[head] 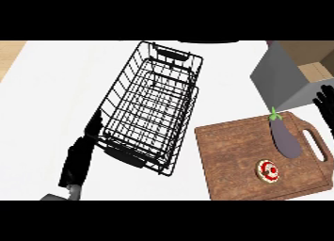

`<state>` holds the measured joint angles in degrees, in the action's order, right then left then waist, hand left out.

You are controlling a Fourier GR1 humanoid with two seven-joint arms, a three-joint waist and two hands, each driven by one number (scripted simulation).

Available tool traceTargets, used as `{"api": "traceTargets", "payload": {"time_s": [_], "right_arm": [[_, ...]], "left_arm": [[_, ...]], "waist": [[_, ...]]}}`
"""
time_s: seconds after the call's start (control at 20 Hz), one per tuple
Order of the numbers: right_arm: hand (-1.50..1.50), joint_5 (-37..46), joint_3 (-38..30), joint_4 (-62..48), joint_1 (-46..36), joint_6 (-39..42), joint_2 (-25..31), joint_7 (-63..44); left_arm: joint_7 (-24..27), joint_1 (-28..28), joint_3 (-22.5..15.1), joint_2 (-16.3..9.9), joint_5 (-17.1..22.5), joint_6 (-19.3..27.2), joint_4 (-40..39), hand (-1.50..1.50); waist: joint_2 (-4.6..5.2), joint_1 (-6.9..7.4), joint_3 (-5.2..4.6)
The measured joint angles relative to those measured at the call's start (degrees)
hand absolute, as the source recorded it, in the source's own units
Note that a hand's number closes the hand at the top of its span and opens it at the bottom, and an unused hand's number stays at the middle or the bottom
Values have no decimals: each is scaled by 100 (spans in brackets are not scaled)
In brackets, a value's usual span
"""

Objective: Pick the cupcake from the cutting board and place it in the tiered basket

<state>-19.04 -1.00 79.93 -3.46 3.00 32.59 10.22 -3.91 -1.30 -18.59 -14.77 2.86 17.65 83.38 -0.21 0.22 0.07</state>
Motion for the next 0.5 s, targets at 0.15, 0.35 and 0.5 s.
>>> {"api": "traceTargets", "payload": {"time_s": [0.15,0.35,0.5], "right_arm": [[150,-37,229,614,72,220,-178,125],[150,333,686,1383,-11,328,-265,364],[-150,755,646,1484,431,-665,-619,34]], "left_arm": [[-53,-57,234,-143,168,-167,95,0],[-134,-154,561,-332,461,-352,206,0],[-239,-128,780,-456,756,-544,334,0]], "waist": [[-10,-31,-5],[-70,-73,-43],[-64,-157,-36]]}}
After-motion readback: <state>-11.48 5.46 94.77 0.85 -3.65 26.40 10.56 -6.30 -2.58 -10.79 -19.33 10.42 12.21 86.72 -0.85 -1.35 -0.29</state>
